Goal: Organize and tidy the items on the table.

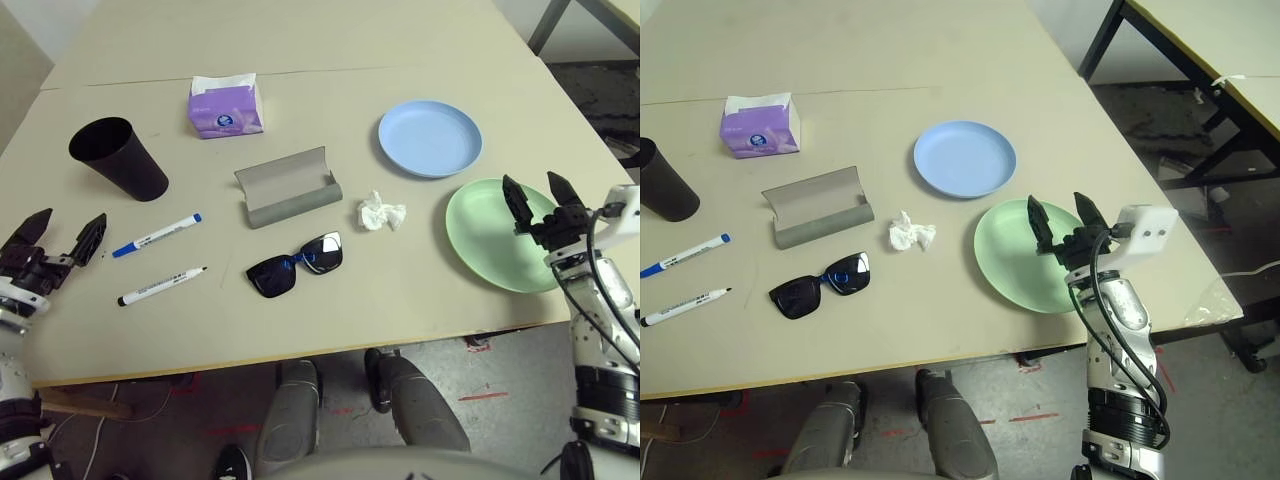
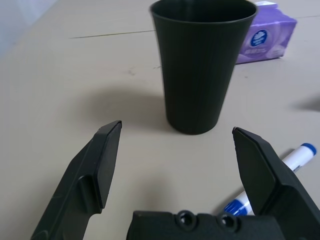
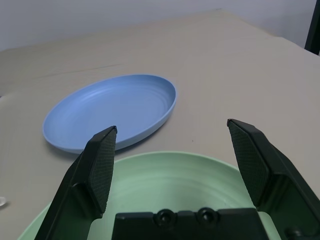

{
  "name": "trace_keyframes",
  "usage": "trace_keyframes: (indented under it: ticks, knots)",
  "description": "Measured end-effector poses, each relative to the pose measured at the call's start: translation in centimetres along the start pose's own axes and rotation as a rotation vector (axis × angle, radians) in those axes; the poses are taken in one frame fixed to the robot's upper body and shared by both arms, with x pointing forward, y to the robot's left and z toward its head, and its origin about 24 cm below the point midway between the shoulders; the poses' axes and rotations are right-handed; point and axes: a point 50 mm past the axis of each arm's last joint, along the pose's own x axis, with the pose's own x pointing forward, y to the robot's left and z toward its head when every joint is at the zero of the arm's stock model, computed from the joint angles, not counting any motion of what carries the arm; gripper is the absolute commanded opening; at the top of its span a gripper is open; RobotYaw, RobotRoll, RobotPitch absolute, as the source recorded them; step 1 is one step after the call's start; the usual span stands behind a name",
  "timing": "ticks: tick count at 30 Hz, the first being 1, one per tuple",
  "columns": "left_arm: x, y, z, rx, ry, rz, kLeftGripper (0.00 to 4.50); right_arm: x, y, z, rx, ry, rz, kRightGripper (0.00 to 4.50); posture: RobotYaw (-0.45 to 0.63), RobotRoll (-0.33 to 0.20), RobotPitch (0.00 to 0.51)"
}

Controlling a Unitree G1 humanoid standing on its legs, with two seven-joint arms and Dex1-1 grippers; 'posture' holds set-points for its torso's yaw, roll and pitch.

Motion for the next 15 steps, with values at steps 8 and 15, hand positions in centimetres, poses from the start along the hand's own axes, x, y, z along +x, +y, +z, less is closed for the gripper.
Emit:
trace_keyframes:
  ticks: [8, 15]
  knots:
    - [0.98, -0.17, 0.63, 0.005, -0.027, -0.017, 4.50, -0.26, 0.13, -0.32, 0.012, 0.005, -0.010, 4.46, -0.03, 0.000, 0.260]
    - [0.57, -0.62, 0.28, 0.010, -0.016, -0.029, 4.50, -0.23, -0.43, -0.07, -0.007, 0.014, 0.000, 4.46, -0.03, 0.000, 0.265]
